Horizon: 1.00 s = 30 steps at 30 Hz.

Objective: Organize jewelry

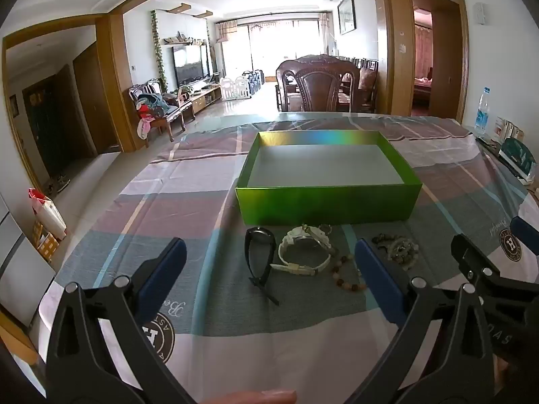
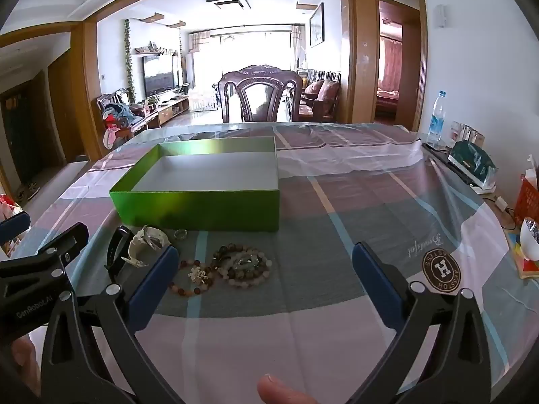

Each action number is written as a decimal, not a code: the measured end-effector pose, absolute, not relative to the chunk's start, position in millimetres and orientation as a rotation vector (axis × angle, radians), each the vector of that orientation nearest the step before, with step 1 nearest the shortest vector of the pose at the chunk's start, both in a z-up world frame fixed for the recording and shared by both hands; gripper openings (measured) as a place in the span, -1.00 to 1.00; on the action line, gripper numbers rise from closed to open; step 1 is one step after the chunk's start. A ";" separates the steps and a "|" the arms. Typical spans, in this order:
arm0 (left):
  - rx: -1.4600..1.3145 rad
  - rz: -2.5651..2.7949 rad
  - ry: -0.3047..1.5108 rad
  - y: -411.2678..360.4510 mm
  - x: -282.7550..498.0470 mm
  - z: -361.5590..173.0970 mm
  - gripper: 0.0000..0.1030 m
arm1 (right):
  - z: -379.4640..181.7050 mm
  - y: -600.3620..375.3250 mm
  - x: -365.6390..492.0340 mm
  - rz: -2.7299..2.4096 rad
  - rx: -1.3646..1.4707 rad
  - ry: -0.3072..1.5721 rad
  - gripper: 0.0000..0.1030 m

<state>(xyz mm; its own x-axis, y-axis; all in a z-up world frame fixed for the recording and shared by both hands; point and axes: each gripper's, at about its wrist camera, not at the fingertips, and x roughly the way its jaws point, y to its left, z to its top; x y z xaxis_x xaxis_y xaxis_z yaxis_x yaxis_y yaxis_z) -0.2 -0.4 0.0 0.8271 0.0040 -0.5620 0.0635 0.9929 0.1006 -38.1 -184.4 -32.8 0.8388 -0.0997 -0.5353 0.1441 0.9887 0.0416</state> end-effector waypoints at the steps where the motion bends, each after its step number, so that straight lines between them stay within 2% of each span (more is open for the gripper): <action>1: 0.115 -0.033 0.598 -0.3 -0.1 0.0 0.92 | -32.6 -184.2 -38.4 -0.129 0.081 0.559 0.95; 30: 0.114 -0.034 0.602 0.2 -0.4 0.1 0.92 | -34.2 -183.1 -35.1 -0.127 0.085 0.563 0.95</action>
